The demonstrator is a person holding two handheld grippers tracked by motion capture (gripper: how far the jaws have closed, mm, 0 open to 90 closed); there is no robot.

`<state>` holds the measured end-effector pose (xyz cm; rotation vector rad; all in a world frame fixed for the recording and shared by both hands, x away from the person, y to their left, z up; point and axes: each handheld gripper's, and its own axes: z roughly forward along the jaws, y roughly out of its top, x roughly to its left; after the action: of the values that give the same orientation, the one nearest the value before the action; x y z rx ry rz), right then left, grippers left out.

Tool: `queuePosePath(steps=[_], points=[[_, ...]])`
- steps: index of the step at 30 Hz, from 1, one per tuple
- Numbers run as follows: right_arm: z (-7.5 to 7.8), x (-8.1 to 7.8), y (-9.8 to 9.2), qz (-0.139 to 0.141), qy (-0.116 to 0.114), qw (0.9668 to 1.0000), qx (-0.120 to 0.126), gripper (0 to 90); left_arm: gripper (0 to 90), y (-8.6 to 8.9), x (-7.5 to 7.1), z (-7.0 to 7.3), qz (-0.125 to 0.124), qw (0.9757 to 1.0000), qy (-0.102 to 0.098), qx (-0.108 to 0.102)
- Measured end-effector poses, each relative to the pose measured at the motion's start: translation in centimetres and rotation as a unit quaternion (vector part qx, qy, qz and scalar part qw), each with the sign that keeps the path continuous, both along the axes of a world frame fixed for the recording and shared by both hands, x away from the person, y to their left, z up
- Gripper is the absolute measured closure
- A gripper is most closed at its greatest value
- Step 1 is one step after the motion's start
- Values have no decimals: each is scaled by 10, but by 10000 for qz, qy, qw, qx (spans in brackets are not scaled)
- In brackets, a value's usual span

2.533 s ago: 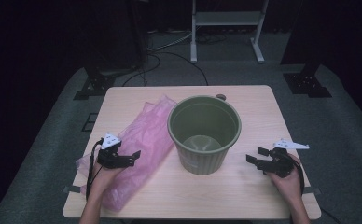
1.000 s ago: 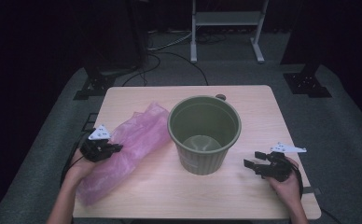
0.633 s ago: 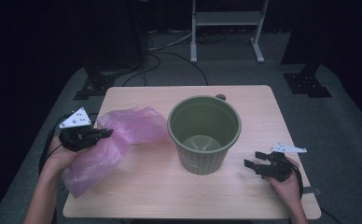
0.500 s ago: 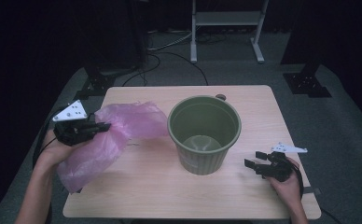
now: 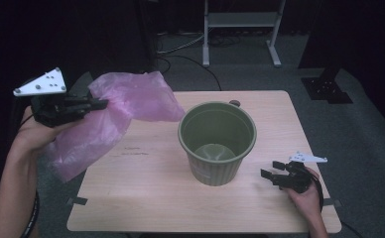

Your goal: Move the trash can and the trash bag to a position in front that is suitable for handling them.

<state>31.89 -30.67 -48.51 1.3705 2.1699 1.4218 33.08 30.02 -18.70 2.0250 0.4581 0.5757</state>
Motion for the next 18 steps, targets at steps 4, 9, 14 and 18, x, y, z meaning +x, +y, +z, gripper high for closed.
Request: queuePosePath(steps=[4, 9, 14, 18], points=[[0, 0, 0, -13, -1, 10000, -10, 249, 897, -5, 0, 18, -212, 9997, -91, -126], [0, 0, -1, -10, -13, 10000, -19, 249, 897, -19, 2, 26, -427, 9989, -103, -129], [0, -1, -2, -13, -21, 10000, -17, 249, 897, -42, 4, 37, -875, 9961, -67, -133], [0, -1, -4, -16, -22, 10000, -14, 249, 897, -56, 2, 41, -1166, 9932, -64, -23]])
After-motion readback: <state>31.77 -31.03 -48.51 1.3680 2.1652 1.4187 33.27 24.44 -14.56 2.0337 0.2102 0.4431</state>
